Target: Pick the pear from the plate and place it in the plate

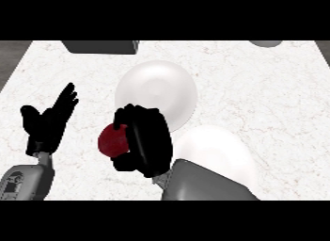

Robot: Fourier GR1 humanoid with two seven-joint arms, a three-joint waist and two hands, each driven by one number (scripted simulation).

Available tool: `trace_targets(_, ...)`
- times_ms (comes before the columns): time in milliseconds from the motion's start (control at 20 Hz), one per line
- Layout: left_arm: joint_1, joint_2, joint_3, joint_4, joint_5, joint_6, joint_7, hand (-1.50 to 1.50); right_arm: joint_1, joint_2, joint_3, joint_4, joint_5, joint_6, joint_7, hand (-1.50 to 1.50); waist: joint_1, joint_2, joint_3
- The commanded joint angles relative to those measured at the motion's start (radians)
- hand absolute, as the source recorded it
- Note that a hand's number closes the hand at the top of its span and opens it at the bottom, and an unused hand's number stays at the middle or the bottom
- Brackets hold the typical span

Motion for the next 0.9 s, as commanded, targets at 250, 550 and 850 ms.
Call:
trace_targets(250, 0.009, -0.025, -0.011, -0.021, -0.026, 0.010, 0.008, 0.00, -0.076, 0.001, -0.117, 0.306, -0.115, 0.027, -0.182, 1.50, -0.013, 0.002, 0.000)
trace_targets(550, 0.018, -0.010, 0.002, -0.043, -0.013, -0.009, 0.007, 0.00, -0.082, 0.001, -0.251, 0.413, -0.404, 0.163, -0.367, 1.50, 0.002, 0.010, 0.001)
trace_targets(850, 0.043, -0.037, -0.004, -0.022, -0.032, -0.002, -0.022, 0.00, -0.085, 0.001, -0.264, 0.572, -0.461, 0.132, -0.697, -1.50, -0.002, 0.007, 0.001)
